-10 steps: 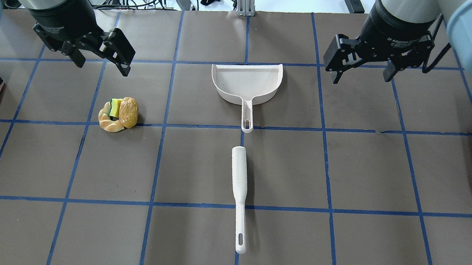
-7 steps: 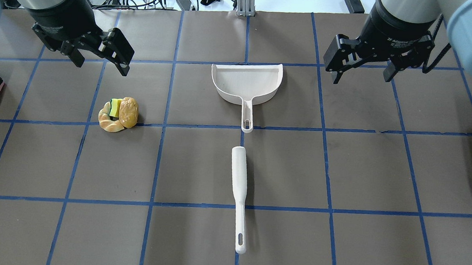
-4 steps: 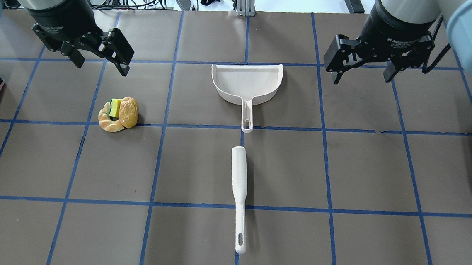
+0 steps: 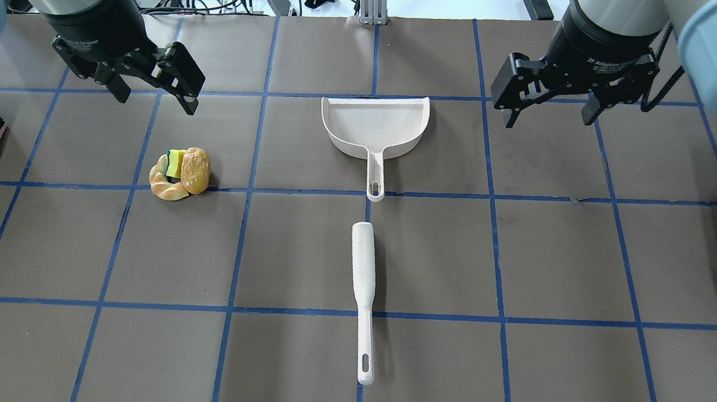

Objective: Sweep and dump trash in nearest bin

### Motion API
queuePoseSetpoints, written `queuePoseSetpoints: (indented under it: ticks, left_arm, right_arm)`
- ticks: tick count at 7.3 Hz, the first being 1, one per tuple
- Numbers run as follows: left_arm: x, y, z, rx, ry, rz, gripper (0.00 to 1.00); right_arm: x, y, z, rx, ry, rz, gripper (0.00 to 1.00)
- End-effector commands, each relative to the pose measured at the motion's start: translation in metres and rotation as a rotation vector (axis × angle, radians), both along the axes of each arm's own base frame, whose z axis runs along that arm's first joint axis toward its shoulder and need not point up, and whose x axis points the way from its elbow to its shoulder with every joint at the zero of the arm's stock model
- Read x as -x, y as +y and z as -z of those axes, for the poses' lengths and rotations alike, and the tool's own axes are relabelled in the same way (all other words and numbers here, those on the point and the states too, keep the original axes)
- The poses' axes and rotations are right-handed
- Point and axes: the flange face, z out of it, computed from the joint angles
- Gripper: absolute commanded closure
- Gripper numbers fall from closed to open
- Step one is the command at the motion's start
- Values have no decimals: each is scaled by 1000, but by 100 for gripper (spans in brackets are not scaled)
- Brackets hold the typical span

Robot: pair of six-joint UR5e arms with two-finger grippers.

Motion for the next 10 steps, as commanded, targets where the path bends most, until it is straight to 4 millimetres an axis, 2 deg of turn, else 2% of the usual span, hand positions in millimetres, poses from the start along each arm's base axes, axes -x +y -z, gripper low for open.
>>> queuePoseSetpoints:
  ticks: [1, 2, 3, 4, 7, 9, 10]
  left_arm:
    - [-1, -1, 3, -15, 0, -17, 0]
    - [-4, 3, 0, -17, -9, -22, 0]
    - [-6, 7, 4, -65, -7, -28, 0]
    - [-8, 5, 2, -63, -10, -30, 0]
    - [-2, -4, 17, -70, -4, -83, 0]
    - [-1, -24, 32, -55, 9, -164, 0]
    - [1, -42, 42, -14, 13, -198, 0]
  right_arm:
    - [0, -1, 0, 5, 2, 1, 0]
    - [0, -1, 0, 6, 0, 3, 0]
    - [0, -1, -1, 9, 1, 1, 0]
    - [0, -2, -5, 19, 2, 3, 0]
    - [2, -2, -6, 19, 8, 5, 0]
    - [2, -2, -4, 10, 7, 9, 0]
    - [2, -3, -6, 14, 2, 18, 0]
